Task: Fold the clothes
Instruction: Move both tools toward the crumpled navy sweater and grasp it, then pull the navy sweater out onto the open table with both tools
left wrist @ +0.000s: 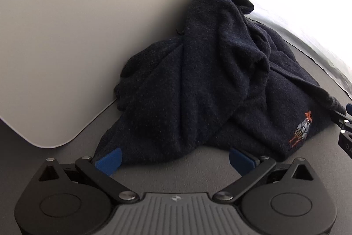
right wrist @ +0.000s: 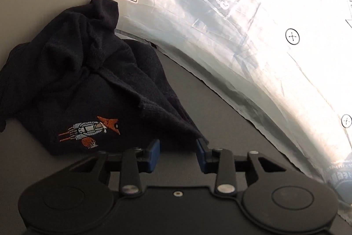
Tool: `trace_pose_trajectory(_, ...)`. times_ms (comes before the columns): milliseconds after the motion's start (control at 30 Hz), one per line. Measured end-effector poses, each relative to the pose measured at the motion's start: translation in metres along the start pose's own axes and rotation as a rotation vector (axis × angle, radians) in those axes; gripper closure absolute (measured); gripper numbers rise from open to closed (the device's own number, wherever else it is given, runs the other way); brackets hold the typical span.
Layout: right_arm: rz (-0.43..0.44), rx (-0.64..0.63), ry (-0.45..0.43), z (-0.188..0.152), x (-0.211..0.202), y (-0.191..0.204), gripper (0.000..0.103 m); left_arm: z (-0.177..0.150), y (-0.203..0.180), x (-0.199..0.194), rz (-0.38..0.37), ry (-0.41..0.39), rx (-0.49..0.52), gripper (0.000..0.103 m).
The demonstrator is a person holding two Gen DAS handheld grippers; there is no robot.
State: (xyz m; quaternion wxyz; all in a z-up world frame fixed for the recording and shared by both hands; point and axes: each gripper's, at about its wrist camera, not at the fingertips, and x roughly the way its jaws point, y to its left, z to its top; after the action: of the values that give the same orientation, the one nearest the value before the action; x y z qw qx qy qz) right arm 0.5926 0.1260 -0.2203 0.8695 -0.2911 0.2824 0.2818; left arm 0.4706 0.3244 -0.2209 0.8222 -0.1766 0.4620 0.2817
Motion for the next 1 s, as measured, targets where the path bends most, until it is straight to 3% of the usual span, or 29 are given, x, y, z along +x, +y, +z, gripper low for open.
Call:
trace_pose_trajectory(133,-0.037,-0.253,-0.039,0.014,0.03,0.033,0.056,0.001,0.0,0.01,0.005,0.014,0.006,0.001)
trace_pose_trajectory(167,-0.04,-0.316,-0.043,0.014,0.035,0.039,0.063,0.0,-0.001,0.011,0.008,0.016,0.011,0.001)
trace_pose_trajectory(200,-0.042,-0.373,-0.05,0.013,0.038,0.045,0.088,-0.001,-0.002,0.012,0.01,0.018,0.016,0.001)
trace_pose_trajectory(267,-0.091,-0.45,-0.107,0.007,0.033,0.052,0.092,-0.004,-0.002,0.003,-0.002,0.013,0.005,0.002)
trace_pose_trajectory(333,-0.174,-0.45,-0.189,-0.004,0.008,0.049,0.093,-0.007,-0.001,-0.007,-0.014,0.007,-0.007,0.003)
trace_pose_trajectory(433,-0.312,-0.381,-0.202,-0.031,-0.037,0.02,0.094,-0.016,0.003,-0.026,-0.038,-0.009,-0.042,0.006)
trace_pose_trajectory(533,-0.427,-0.327,-0.103,-0.075,-0.075,-0.019,0.094,-0.028,0.007,-0.045,-0.069,-0.012,-0.064,0.007)
trace_pose_trajectory(600,-0.526,-0.315,0.017,-0.115,-0.098,-0.044,0.094,-0.037,0.006,-0.054,-0.085,-0.002,-0.063,0.008)
trace_pose_trajectory(700,-0.604,-0.196,0.263,-0.173,-0.115,-0.086,0.093,-0.051,-0.001,-0.061,-0.113,0.018,-0.037,0.008)
trace_pose_trajectory(733,-0.625,-0.152,0.345,-0.192,-0.12,-0.1,0.089,-0.055,-0.006,-0.062,-0.126,0.025,-0.026,0.008)
trace_pose_trajectory(767,-0.632,-0.105,0.403,-0.207,-0.125,-0.109,0.08,-0.059,-0.011,-0.064,-0.14,0.033,-0.015,0.008)
trace_pose_trajectory(800,-0.629,-0.057,0.425,-0.217,-0.131,-0.113,0.074,-0.063,-0.016,-0.065,-0.154,0.041,-0.003,0.008)
trace_pose_trajectory(900,-0.614,0.135,0.385,-0.216,-0.15,-0.115,0.059,-0.073,-0.034,-0.069,-0.191,0.046,0.037,0.008)
trace_pose_trajectory(1000,-0.54,0.382,0.301,-0.194,-0.164,-0.112,0.057,-0.077,-0.051,-0.072,-0.22,0.043,0.069,0.008)
